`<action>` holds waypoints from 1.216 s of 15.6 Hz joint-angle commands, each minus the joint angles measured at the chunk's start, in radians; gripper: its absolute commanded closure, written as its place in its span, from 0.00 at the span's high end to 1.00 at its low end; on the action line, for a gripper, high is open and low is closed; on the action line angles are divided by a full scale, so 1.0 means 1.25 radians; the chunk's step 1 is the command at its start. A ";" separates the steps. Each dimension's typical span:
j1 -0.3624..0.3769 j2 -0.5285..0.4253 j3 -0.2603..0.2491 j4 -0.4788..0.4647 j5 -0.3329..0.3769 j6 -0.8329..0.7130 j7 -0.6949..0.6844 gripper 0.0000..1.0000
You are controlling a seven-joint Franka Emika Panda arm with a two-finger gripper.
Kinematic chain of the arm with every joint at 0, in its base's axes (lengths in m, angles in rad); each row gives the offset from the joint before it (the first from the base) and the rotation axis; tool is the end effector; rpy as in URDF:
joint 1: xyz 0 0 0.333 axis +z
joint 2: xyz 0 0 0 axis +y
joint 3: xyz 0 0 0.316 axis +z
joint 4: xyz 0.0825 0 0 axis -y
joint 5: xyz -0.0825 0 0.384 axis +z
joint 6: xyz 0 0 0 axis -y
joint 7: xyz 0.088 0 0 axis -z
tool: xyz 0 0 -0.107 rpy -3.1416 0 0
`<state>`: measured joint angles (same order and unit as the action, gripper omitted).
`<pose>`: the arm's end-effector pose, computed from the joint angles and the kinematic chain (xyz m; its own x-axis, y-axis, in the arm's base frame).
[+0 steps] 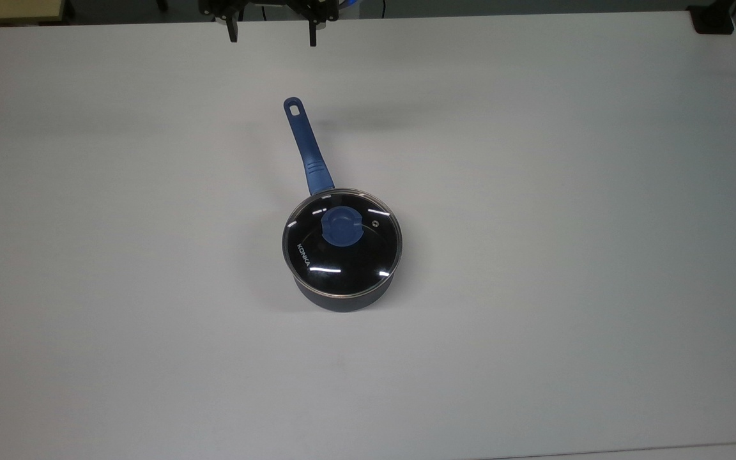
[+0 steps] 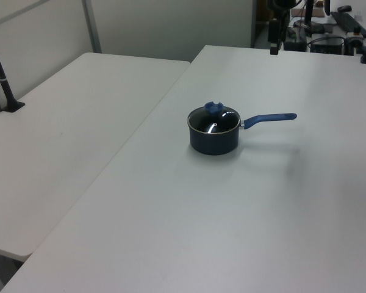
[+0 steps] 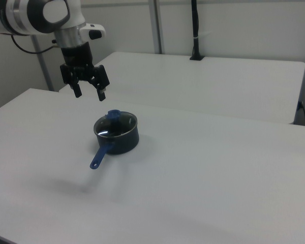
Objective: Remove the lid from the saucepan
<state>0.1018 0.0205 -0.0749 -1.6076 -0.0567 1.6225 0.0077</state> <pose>0.5644 0.0098 0.6003 0.9997 0.0221 -0.0052 0.0224 -0.9981 0.0582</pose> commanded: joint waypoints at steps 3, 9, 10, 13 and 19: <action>0.007 -0.009 0.000 -0.010 -0.011 -0.013 0.016 1.00; 0.007 -0.005 0.000 -0.007 -0.011 -0.009 0.010 1.00; 0.007 -0.004 0.000 -0.007 -0.010 -0.007 0.007 1.00; 0.007 0.024 0.000 0.011 -0.004 0.003 0.005 1.00; 0.007 0.093 0.000 0.025 0.044 0.129 0.016 1.00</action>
<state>0.1031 0.0866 -0.0739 -1.5990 -0.0390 1.7135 0.0079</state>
